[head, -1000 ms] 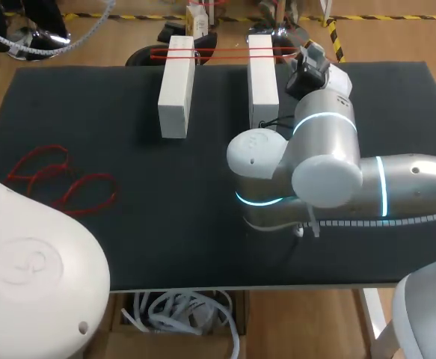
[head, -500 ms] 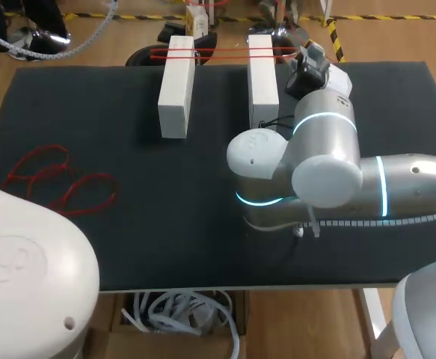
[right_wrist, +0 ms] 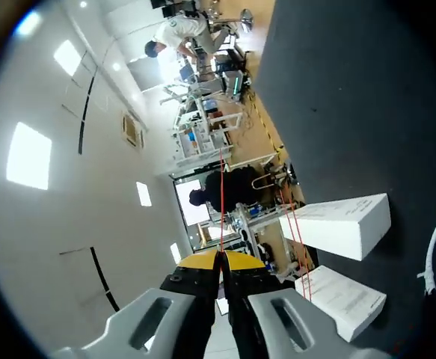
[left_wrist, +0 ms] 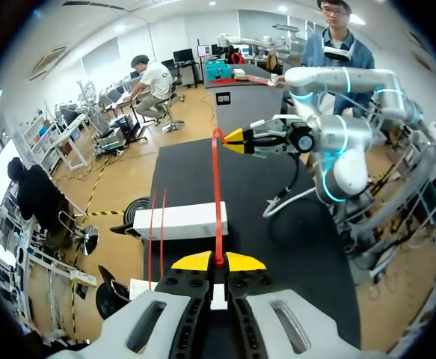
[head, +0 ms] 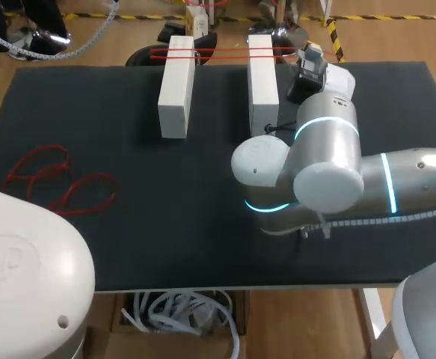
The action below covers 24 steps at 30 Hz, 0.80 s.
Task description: Grab the tape and strap the tape.
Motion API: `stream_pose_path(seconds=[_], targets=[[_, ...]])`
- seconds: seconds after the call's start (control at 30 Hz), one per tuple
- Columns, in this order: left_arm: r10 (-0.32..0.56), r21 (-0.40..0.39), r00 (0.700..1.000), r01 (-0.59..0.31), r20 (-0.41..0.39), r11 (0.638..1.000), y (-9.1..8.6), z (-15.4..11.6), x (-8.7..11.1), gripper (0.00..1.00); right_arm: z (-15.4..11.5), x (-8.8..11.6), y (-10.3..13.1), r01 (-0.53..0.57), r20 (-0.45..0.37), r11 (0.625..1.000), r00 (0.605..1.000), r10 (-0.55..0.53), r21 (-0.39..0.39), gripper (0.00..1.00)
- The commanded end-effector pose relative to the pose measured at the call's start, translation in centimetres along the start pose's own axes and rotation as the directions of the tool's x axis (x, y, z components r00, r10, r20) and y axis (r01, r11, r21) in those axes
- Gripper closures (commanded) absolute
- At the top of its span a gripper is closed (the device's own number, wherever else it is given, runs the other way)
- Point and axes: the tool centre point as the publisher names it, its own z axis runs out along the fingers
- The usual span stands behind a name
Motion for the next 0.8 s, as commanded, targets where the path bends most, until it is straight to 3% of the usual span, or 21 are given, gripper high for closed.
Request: stream_pose_path(seconds=[0.03, 0.57, 0.63, 0.7, 0.73, 0.77, 0.8], targets=[[-0.001, -0.003, 1.000, 0.001, -0.002, 1.000, -0.1, -0.1, 0.0, 1.00, 0.8, 1.6, 1.4, 0.656, -0.263, 0.754, 0.736, -0.624, 0.044, 1.00], [-0.001, -0.003, 1.000, 0.001, -0.002, 1.000, -0.1, -0.1, 0.0, 1.00, 0.8, 1.6, 1.4, 0.656, -0.263, 0.754, 0.736, -0.624, 0.044, 1.00], [-0.001, -0.003, 1.000, 0.001, -0.002, 1.000, -0.1, -0.1, 0.0, 1.00, 1.1, 1.6, 1.0, 0.722, -0.233, 0.692, 0.671, -0.704, -0.008, 1.00], [-0.001, -0.003, 1.000, 0.001, -0.002, 1.000, -0.1, -0.1, 0.0, 1.00, 1.6, 2.1, 0.7, 0.807, -0.218, 0.584, 0.557, -0.801, -0.087, 1.00], [-0.001, -0.003, 1.000, 0.001, -0.002, 1.000, -0.1, -0.1, 0.0, 1.00, 1.9, 2.5, 0.6, 0.812, -0.206, 0.573, 0.546, -0.812, -0.107, 1.00], [-0.001, -0.003, 1.000, 0.001, -0.002, 1.000, -0.1, -0.1, 0.0, 1.00, 2.0, 3.1, 0.5, 0.852, -0.193, 0.503, 0.475, -0.859, -0.142, 1.00], [-0.001, -0.003, 1.000, 0.001, -0.002, 1.000, -0.1, -0.1, 0.0, 1.00, 2.2, 3.4, 0.3, 0.875, -0.192, 0.456, 0.425, -0.885, -0.161, 1.00]])
